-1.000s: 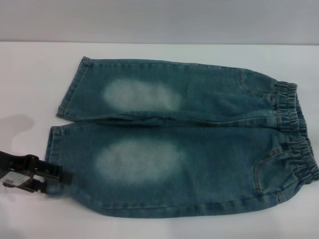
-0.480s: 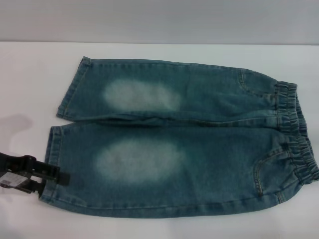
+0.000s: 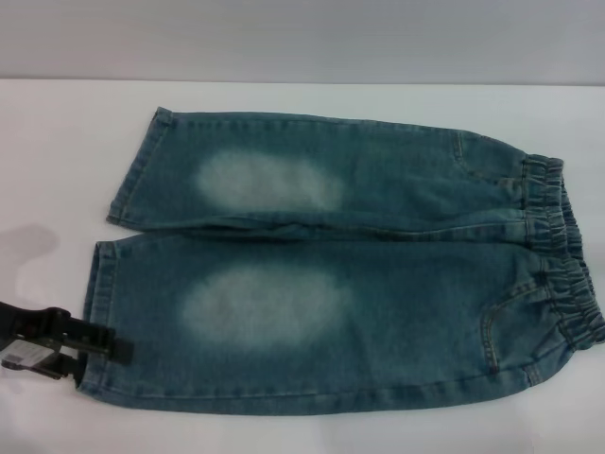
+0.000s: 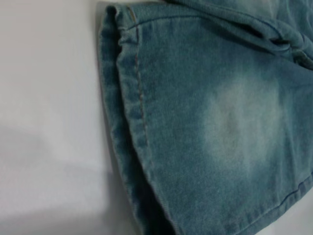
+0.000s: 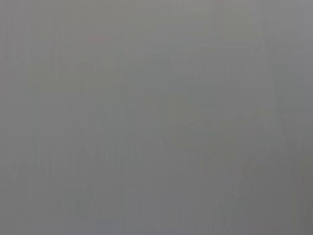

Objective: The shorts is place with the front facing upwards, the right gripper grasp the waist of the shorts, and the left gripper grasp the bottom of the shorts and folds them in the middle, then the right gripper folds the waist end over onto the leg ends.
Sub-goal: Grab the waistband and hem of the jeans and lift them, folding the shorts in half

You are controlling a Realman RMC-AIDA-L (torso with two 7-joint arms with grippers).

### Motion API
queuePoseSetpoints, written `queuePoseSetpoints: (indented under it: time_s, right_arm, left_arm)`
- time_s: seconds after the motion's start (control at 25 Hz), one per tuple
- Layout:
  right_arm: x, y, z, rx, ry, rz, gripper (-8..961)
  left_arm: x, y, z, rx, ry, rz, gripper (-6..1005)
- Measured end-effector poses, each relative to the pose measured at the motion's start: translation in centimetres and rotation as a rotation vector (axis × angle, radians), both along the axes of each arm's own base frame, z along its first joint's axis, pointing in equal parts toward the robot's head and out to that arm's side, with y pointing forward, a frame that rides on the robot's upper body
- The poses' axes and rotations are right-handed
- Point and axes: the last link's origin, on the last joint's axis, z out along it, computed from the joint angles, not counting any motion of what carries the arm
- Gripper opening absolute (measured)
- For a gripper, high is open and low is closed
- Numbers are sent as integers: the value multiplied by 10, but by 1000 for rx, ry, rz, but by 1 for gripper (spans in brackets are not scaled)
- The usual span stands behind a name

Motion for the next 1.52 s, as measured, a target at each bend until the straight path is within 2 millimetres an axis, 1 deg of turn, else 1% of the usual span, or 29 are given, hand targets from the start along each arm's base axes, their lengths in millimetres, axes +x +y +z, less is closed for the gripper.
queuePoseSetpoints:
  time_s: [0.56,0.8,1.04,1.36,1.52]
  right_arm:
    - [0,0,0,-1,0,1,492]
    - [-1,0,-1,-2,2,1,492]
    - [0,0,-2,-2,3,1,492]
    - [1,-2,-1,3,5,-6,492]
    - [2,-2,-1,4,5,-7,492]
  left_arm:
    - [-10,-8,-2,-17,37,13,725]
    - [-9,-8,-5,-36,53,3,718]
    - [-9,-7,-5,-34,54,0,533]
    - [-8,-3,-3,-20,66,-6,367]
    - [-8,0,-2,-10,74,-5,231]
